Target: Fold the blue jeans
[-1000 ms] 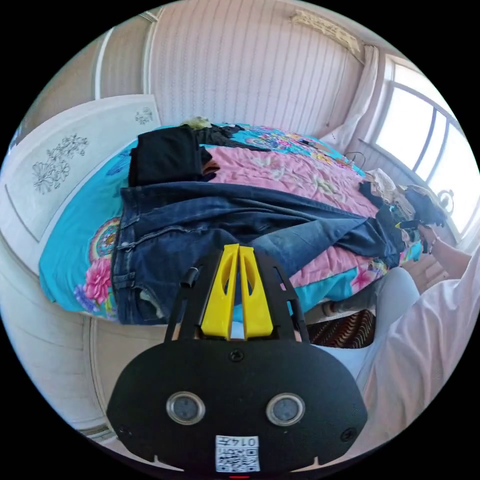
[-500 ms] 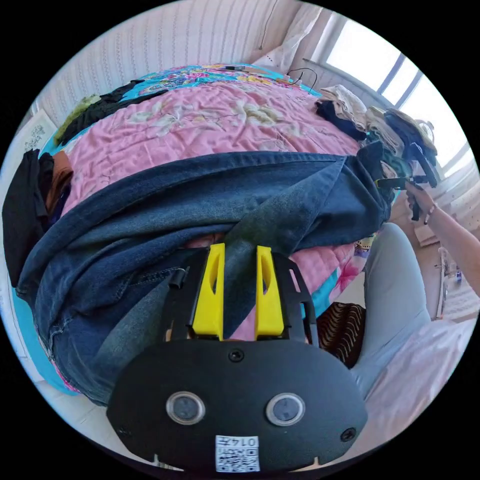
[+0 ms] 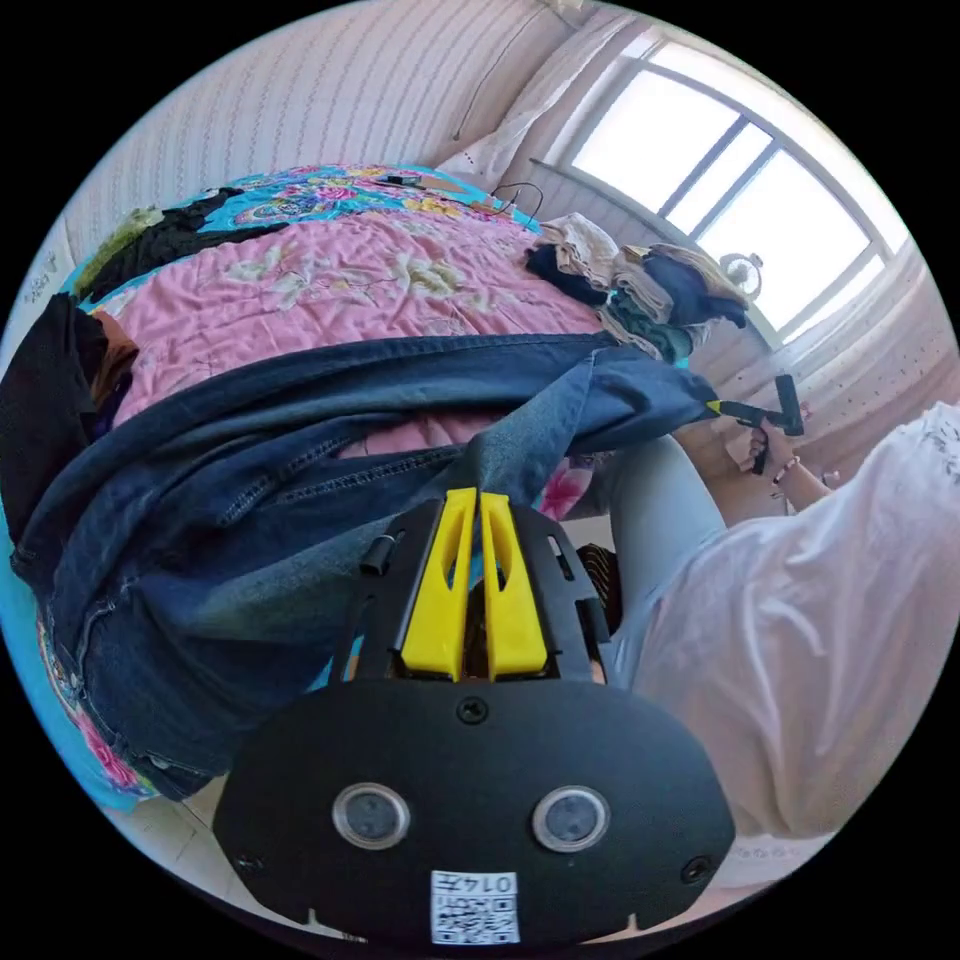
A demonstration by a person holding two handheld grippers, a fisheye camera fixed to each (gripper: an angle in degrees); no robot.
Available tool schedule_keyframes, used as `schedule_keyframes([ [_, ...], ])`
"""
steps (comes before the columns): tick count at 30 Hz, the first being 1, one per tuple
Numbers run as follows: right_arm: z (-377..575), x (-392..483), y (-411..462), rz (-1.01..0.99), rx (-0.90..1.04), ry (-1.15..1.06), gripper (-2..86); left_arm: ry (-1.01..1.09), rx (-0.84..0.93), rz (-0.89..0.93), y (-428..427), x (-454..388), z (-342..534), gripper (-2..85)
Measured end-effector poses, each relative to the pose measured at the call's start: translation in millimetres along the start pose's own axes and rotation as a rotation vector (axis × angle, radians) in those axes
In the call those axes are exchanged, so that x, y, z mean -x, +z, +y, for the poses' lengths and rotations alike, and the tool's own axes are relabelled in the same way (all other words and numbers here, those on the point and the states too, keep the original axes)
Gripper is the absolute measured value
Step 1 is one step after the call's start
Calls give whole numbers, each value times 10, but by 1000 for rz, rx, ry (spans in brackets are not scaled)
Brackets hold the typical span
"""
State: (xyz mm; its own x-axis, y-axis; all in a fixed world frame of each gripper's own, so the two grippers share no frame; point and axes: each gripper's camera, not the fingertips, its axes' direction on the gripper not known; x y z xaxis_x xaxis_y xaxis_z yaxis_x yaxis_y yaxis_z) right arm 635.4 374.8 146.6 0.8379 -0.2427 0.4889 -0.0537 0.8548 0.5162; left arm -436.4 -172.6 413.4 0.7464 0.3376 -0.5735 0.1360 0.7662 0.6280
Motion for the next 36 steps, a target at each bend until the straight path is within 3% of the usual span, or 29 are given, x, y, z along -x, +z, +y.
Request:
schedule_keyframes([
  [3, 288, -265, -54, 29, 107, 129, -2, -60, 160, 26, 251, 81, 29, -10],
  [6, 333, -390, -309, 76, 68, 216, 3, -45, 230, -57, 349, 88, -13, -9],
  [13, -531, 72, -575, 93, -103, -77, 63, -53, -113, -200, -134, 346, -415, 41],
  [20, -1679, 595, -35, 282, 32, -235, 120, 100, -14, -469, 176, 587, -1205, 71],
  [25, -2001, 585, 548, 360, 196, -229, 165, -24, 33, -487, 583, 977, -1676, 90],
  [28, -2023, 602, 601, 382, 220, -167, 144, -29, 82, -450, 877, 1117, -1947, 100],
  [30, -1970, 742, 471, 363, 205, -213, 32, -3, 219, -460, 1251, 1209, -2047, 100],
  [36, -1908, 1025, -102, 280, 123, -304, 2, -55, 176, -342, 1262, 1412, -2143, 4],
])
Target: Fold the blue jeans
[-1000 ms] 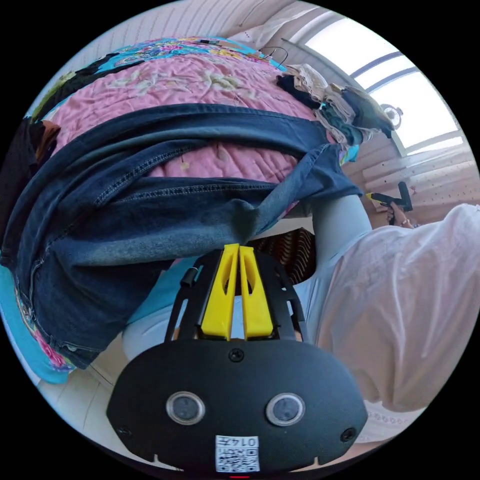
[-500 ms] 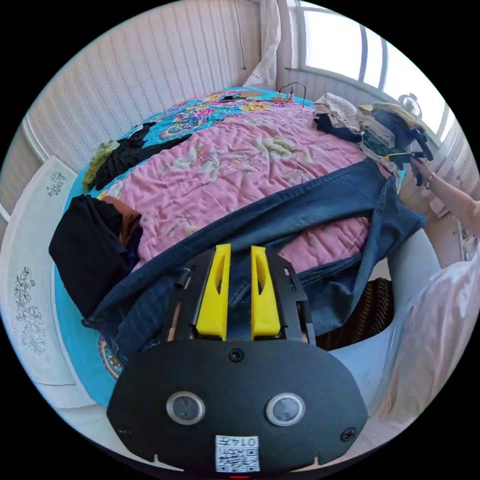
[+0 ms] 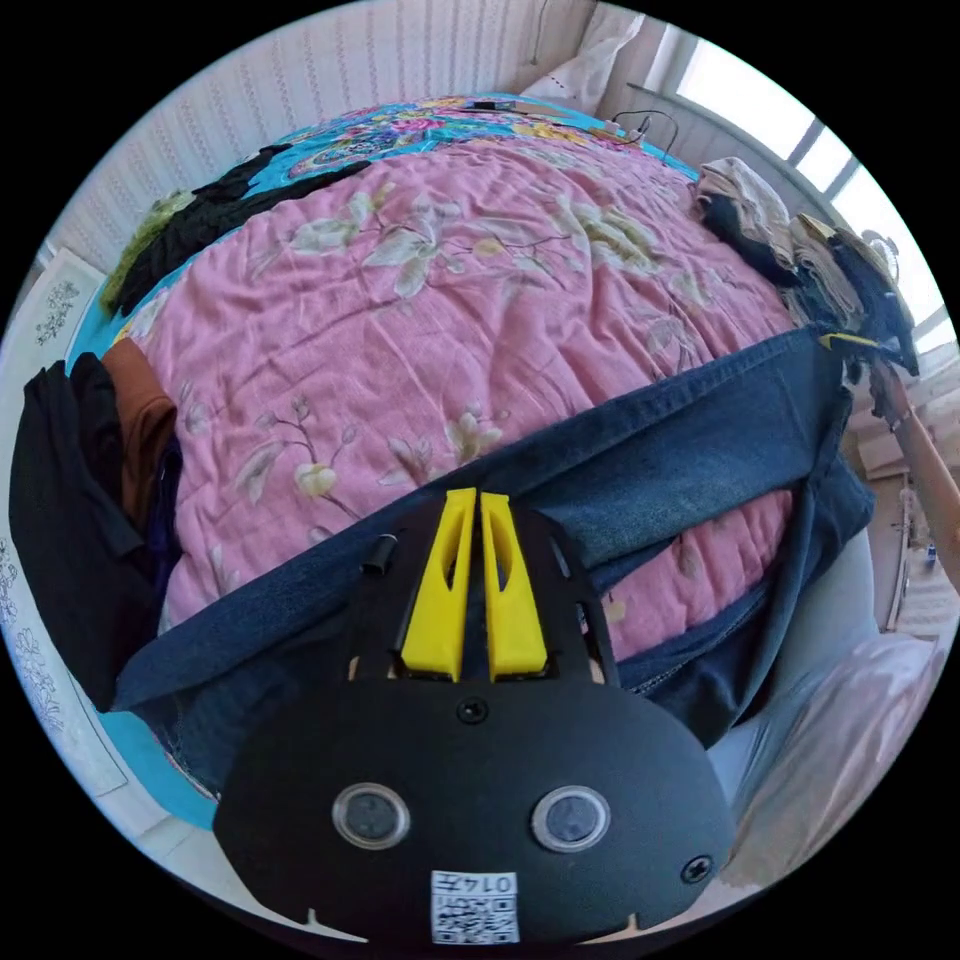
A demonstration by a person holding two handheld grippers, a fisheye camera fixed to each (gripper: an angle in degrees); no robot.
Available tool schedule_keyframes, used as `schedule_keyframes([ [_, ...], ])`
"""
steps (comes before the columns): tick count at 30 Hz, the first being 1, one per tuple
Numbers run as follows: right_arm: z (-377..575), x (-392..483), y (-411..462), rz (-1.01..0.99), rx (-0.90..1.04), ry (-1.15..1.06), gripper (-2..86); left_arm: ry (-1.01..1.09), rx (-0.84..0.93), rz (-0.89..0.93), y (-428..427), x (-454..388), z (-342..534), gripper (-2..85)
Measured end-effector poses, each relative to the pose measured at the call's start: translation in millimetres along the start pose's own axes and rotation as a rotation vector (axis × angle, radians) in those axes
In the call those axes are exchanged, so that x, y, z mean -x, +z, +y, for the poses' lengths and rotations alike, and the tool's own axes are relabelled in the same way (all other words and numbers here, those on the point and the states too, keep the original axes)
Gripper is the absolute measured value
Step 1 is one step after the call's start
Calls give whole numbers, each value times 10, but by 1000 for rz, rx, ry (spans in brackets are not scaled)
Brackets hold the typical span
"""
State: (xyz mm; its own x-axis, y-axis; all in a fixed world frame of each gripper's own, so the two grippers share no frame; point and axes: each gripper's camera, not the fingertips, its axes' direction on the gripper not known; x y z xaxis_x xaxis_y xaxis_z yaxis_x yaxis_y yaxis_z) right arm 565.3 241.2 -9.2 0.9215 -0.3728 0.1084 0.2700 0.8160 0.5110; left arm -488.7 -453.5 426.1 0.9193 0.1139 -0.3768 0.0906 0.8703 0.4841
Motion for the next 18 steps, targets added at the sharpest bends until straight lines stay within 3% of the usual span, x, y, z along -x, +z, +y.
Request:
schedule_keyframes([
  [5, -223, 114, -665, 12, -181, -76, 5, 69, -94, -56, -254, 26, -133, -8],
  [10, -912, 53, -662, 11, -178, -32, 51, -36, -134, -63, -213, 308, -379, -3],
  [14, -1124, -50, -310, -104, -108, 121, 91, -242, -24, 116, 188, 592, -369, 29],
  [18, -632, 190, -350, -172, -113, -15, 99, -204, -184, 226, -57, 542, -29, 64],
])
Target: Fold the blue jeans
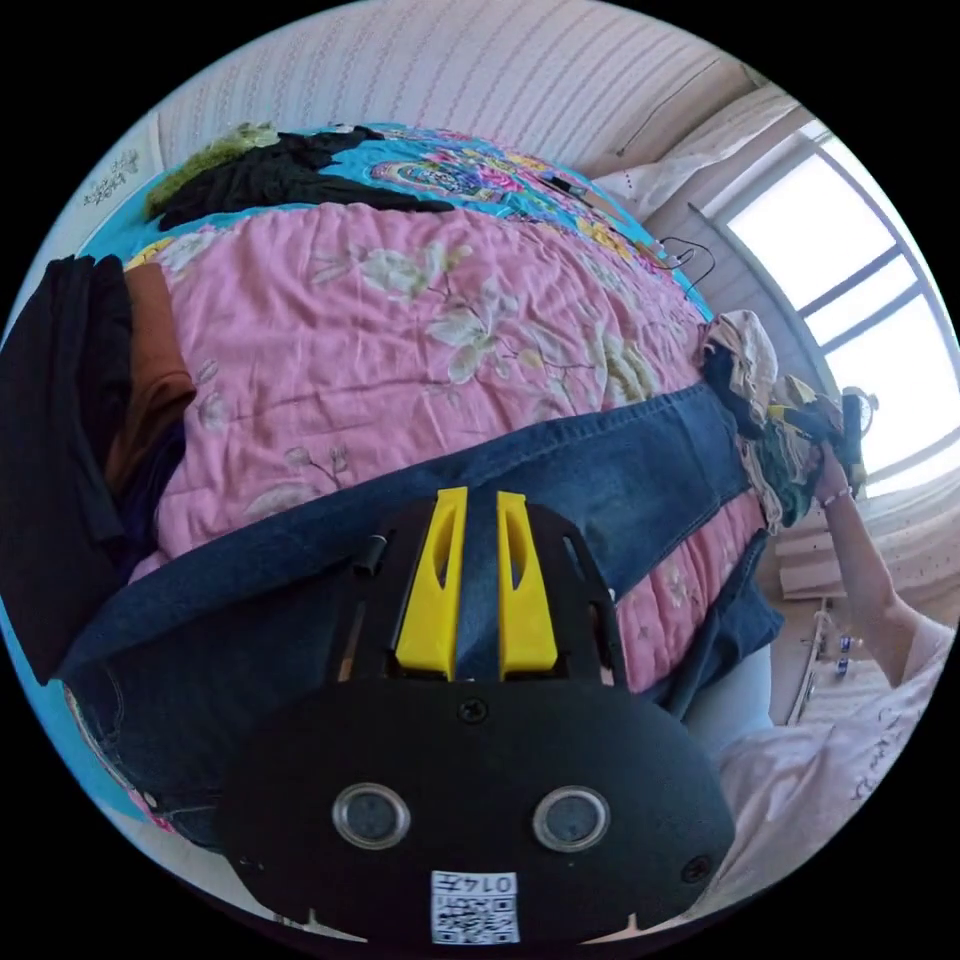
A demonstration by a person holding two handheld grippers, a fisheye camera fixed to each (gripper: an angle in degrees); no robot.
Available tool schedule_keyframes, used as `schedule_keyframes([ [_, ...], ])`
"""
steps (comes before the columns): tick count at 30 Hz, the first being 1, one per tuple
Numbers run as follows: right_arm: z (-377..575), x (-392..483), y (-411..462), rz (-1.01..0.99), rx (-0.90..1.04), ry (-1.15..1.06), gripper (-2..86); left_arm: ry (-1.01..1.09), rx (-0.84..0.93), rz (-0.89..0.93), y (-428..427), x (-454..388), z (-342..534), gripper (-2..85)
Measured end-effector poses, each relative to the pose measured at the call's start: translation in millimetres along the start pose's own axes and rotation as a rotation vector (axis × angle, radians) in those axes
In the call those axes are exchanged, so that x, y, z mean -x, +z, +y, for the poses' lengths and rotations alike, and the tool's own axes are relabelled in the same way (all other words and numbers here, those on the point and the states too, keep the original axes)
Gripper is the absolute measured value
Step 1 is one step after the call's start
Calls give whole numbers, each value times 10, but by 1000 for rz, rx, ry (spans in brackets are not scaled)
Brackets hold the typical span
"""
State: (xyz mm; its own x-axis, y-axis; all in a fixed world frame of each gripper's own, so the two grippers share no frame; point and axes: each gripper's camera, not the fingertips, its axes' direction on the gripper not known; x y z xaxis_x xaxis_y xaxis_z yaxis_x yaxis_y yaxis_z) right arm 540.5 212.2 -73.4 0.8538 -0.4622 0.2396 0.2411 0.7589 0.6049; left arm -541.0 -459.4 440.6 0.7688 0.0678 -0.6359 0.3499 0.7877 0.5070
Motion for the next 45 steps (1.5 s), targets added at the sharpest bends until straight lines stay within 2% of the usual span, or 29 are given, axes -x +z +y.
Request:
schedule_keyframes([
  [3, 591, 103, 5, 117, 105, -39, 116, 130, -24, 43, -176, -285, 465, 70],
  [6, 1188, 75, 21, 250, 198, 29, 144, 212, -70, 34, -238, -657, 1124, 70],
  [9, 1639, -57, 40, 267, 169, 183, 196, 215, -144, 51, -110, -1037, 1749, 73],
  [11, 1805, -135, 110, 206, 153, 259, 218, 228, -119, 33, 79, -1272, 1982, 78],
  [13, 1914, -190, 210, 163, 145, 312, 219, 251, -46, 36, 329, -1454, 2087, 86],
  [16, 1978, -143, 201, 206, 113, 313, 220, 322, 80, 74, 748, -1663, 2078, 104],
  [18, 1995, -110, 170, 239, 128, 310, 219, 414, 180, -22, 1082, -1811, 2072, 105],
  [23, 2096, -185, 10, 191, 151, 326, 188, 587, 204, -166, 1263, -2051, 2232, 99],
  [25, 2125, -225, -106, 146, 181, 327, 116, 598, 202, -206, 1319, -2110, 2301, 95],
  [27, 2217, -220, -327, 83, 140, 304, 58, 550, 199, -224, 1363, -2113, 2340, 74],
  [28, 2240, -215, -389, 76, 127, 298, 55, 536, 200, -218, 1365, -2107, 2344, 51],
  [29, 2277, -201, -525, 58, 102, 281, 51, 525, 234, -137, 1373, -2101, 2352, 5],
  [31, 2297, -168, -767, 25, 48, 244, 48, 473, 232, -107, 1329, -2089, 2362, -4],
  [34, 2212, -52, -1295, -13, -95, 139, 46, 503, 117, -85, 1050, -2136, 2369, -8],
  [39, 2151, 233, -2351, -115, -517, -61, 47, 556, -127, -62, 343, -2259, 2293, -8],
  [41, 2276, 226, -2532, -135, -602, -95, 48, 552, -209, -72, 248, -2292, 2347, -5],
  [43, 2427, 111, -2515, -117, -596, -63, 48, 536, -254, -68, 315, -2304, 2418, 3],
  [45, 2656, -221, -2247, -106, -468, 82, 49, 512, -198, -45, 614, -2330, 2487, 20],
])
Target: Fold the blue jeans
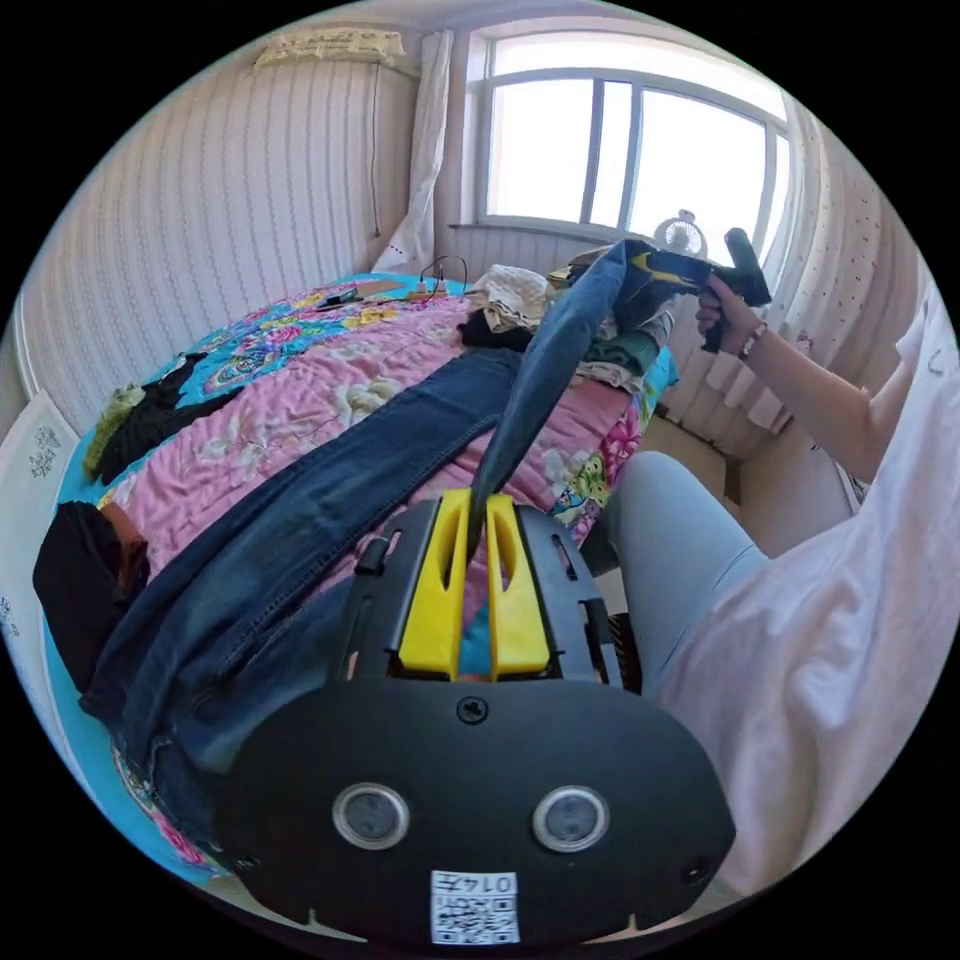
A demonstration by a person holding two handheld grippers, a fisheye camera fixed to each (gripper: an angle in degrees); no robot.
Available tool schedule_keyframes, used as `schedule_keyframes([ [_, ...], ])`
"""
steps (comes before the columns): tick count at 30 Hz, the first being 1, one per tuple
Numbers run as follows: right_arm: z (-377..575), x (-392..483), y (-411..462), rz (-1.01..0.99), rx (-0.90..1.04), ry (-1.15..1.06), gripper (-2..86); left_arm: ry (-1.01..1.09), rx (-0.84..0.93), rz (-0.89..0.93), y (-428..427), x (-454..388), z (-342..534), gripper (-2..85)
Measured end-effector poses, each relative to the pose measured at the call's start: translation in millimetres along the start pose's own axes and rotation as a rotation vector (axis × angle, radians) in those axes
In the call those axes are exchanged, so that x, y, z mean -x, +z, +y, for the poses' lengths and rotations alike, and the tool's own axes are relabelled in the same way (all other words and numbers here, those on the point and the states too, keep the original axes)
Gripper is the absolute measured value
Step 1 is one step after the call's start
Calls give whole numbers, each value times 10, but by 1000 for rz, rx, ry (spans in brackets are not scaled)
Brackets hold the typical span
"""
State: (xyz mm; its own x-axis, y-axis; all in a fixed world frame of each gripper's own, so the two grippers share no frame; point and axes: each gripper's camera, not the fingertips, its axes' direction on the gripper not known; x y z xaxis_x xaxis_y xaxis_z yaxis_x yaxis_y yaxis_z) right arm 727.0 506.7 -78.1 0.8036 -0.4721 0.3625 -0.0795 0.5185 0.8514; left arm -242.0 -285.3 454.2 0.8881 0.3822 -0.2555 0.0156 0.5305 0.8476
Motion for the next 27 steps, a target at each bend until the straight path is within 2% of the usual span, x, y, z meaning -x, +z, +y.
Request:
schedule_keyframes([
  [2, 314, -348, 120, 30, 106, 140, 48, -86, 85, 53, 324, -34, 99, 28],
  [6, 1047, -889, 278, 50, 300, 378, 44, -125, 275, 135, 957, -140, 377, 33],
  [8, 1213, -948, 232, 67, 325, 411, 49, -146, 315, 169, 1045, -151, 416, 35],
  [13, 1335, -1062, 97, 87, 372, 435, 65, -71, 275, 195, 956, -246, 386, 42],
  [18, 1339, -1109, -192, 124, 300, 395, 31, 25, 305, 208, 869, -375, 368, 29],
  [22, 1366, -1147, -378, 202, 197, 410, 13, -41, 269, 214, 799, -342, 424, 1],
  [24, 1301, -1110, -349, 169, 120, 390, 15, -107, 235, 145, 806, -262, 449, 3],
  [27, 1121, -1013, -65, 142, 137, 304, 38, -102, 188, -11, 846, -217, 372, 44],
])
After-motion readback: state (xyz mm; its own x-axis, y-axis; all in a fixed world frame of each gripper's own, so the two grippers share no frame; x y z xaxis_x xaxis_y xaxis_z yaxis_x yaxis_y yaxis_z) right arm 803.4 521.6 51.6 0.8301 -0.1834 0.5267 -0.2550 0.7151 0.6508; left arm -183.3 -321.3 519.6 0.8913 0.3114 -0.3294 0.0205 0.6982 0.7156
